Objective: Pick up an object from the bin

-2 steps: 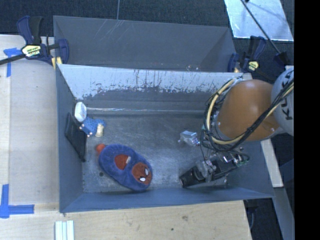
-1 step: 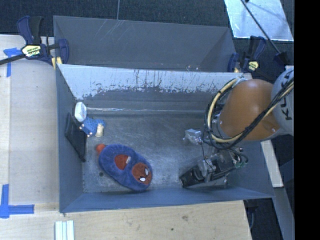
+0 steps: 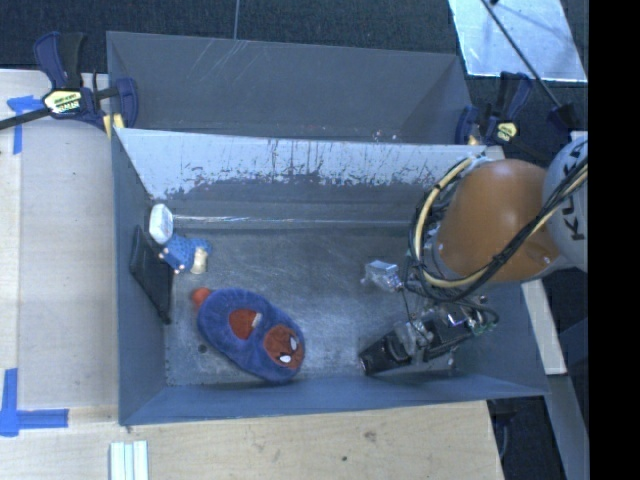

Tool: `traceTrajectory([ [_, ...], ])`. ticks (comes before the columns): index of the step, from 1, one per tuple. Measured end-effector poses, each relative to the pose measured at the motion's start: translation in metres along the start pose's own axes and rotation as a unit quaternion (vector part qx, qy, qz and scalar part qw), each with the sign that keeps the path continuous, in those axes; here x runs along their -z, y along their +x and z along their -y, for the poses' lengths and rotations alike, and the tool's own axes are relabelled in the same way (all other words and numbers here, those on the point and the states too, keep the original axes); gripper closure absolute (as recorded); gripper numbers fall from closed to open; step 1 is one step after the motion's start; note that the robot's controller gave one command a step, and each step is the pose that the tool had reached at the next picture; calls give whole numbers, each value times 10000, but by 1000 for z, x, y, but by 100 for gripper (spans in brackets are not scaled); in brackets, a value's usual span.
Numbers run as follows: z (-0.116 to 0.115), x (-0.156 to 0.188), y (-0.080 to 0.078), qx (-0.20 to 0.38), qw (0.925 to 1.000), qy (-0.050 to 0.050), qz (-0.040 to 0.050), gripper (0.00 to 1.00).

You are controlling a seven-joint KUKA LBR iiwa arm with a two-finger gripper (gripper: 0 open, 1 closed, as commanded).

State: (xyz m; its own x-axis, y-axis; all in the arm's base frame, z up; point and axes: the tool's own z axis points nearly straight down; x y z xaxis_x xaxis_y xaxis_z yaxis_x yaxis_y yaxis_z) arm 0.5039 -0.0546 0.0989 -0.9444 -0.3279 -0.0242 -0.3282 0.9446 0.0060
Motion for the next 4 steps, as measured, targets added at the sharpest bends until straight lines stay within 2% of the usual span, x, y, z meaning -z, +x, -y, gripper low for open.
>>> traceTrajectory([
  [1,-3,0,-1,499,9987,-31,-7,0],
  [2,-11,-1,1,1713,9852,-93,-39,0],
  [3,-9,-3,5,2406,9705,-86,-102,0],
  [4,-9,-29,11,4823,8759,-34,-114,0],
])
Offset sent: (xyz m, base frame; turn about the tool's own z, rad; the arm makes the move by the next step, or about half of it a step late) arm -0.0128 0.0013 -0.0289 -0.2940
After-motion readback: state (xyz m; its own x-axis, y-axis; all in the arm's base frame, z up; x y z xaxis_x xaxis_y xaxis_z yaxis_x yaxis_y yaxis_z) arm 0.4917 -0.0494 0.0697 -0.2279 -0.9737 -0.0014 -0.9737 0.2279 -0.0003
